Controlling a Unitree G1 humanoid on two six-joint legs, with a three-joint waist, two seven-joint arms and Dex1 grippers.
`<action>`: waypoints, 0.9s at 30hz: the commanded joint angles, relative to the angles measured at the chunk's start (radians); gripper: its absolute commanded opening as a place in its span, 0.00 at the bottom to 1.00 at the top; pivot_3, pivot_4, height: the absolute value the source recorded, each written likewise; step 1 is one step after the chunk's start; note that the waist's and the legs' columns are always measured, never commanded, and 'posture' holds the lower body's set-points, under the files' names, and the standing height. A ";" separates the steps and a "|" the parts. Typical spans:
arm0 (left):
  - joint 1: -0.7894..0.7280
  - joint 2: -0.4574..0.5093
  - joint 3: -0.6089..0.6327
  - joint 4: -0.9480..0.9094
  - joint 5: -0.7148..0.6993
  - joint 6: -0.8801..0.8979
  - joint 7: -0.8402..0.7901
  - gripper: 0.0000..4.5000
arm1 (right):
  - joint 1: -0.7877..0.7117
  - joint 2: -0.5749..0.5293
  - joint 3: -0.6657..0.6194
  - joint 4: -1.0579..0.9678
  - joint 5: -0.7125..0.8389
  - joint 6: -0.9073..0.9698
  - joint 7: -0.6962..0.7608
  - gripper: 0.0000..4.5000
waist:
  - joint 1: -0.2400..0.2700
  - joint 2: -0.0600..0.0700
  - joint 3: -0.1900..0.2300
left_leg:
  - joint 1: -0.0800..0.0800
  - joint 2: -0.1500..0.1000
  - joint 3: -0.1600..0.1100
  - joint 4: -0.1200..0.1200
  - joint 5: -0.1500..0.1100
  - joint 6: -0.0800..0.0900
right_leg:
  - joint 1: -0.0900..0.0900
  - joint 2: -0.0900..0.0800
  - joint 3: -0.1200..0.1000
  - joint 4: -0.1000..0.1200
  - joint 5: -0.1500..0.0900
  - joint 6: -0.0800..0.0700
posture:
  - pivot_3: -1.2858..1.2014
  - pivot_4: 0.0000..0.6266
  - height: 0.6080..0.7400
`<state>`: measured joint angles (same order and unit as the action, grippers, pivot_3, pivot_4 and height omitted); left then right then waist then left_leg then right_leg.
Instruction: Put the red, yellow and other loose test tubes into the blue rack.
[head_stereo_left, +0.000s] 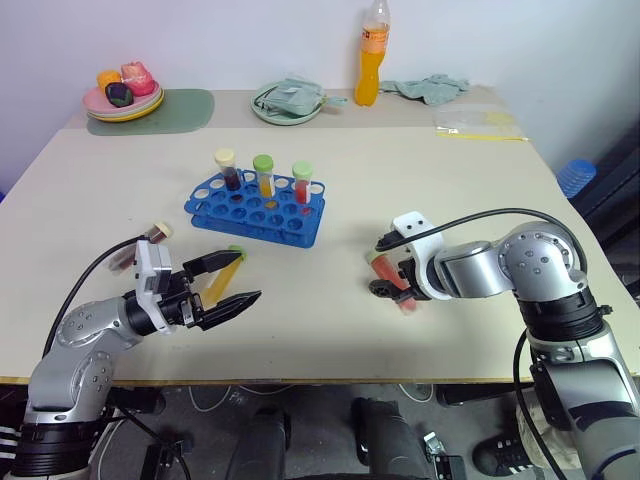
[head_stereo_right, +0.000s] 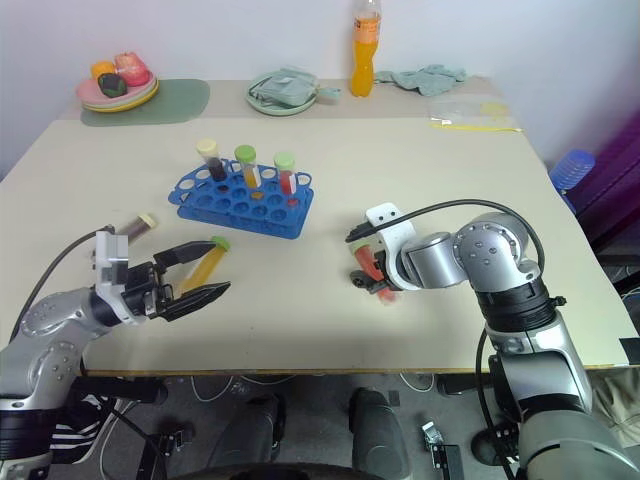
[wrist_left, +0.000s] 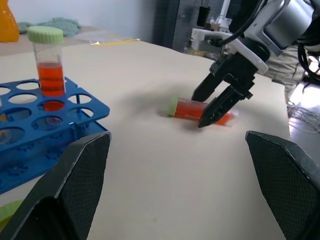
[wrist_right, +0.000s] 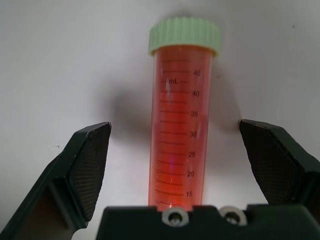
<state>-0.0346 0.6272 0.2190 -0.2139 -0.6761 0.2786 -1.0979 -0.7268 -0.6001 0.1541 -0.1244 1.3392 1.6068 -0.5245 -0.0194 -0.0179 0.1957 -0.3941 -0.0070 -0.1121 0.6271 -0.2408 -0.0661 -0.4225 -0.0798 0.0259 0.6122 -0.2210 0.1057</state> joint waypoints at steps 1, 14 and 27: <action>-0.005 0.001 0.011 -0.037 -0.002 -0.011 0.009 0.99 | 0.019 -0.015 0.000 -0.005 0.055 0.008 -0.047 1.00 | 0.003 0.000 0.000 | 0.000 0.000 0.000 0.000 0.000 0.000 | 0.000 0.000 0.000 0.000 0.000 0.000 | 0.52 0.24 1.00; -0.019 -0.001 0.000 -0.053 -0.007 0.000 0.044 1.00 | -0.018 0.023 -0.022 0.002 0.048 0.008 -0.086 0.18 | -0.002 0.000 0.000 | 0.000 0.000 0.000 0.000 0.000 0.001 | 0.000 0.000 0.000 -0.001 0.000 0.000 | 0.52 0.24 1.00; -0.008 0.018 0.048 -0.069 -0.021 0.017 0.070 1.00 | 0.047 0.043 0.045 -0.153 -0.589 -0.911 0.846 0.18 | -0.006 -0.002 -0.001 | -0.003 0.001 0.000 0.000 -0.001 0.001 | -0.002 0.001 -0.001 -0.004 -0.002 0.004 | 0.52 0.24 1.00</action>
<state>-0.0407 0.6309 0.2312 -0.2483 -0.6815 0.2978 -1.0359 -0.6636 -0.6000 0.2031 -0.3229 0.8475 0.8496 0.2792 -0.0256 -0.0194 0.1949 -0.3966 -0.0056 -0.1112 0.6266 -0.2416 -0.0653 -0.4251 -0.0790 0.0251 0.6087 -0.2230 0.1096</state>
